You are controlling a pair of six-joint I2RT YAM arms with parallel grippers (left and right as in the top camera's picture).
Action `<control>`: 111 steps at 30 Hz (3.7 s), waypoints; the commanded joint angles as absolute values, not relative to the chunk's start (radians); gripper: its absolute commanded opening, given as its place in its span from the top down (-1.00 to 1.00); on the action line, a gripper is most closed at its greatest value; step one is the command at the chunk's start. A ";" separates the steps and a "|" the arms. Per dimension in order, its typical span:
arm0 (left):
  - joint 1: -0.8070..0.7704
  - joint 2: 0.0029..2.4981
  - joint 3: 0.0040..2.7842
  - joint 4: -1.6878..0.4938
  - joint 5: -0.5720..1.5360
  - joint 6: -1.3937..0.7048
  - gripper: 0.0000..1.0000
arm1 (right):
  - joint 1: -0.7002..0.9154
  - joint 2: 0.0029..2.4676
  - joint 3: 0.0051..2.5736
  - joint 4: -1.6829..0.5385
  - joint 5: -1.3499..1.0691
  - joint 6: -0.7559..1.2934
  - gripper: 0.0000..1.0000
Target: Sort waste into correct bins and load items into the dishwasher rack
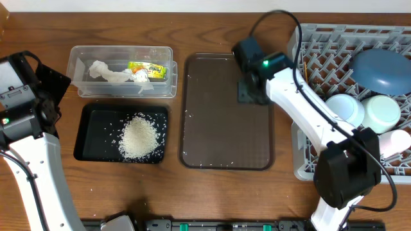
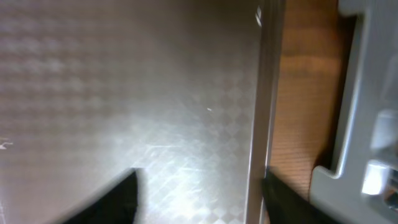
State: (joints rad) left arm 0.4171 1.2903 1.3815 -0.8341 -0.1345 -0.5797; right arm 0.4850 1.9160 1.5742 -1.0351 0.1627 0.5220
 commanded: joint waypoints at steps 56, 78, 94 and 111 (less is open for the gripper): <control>0.421 1.294 1.391 -0.837 -0.143 -0.585 -0.93 | 0.458 1.923 1.182 -0.864 0.261 0.665 0.97; 0.422 1.294 1.391 -0.837 -0.143 -0.585 -0.93 | 0.459 1.819 1.214 -0.926 0.190 0.687 0.98; 0.422 1.294 1.391 -0.837 -0.143 -0.585 -0.93 | 0.468 1.177 1.206 -1.172 0.232 0.676 -0.08; 0.421 1.294 1.391 -0.837 -0.143 -0.585 -0.93 | 0.538 1.104 1.108 -1.187 0.123 0.676 -0.98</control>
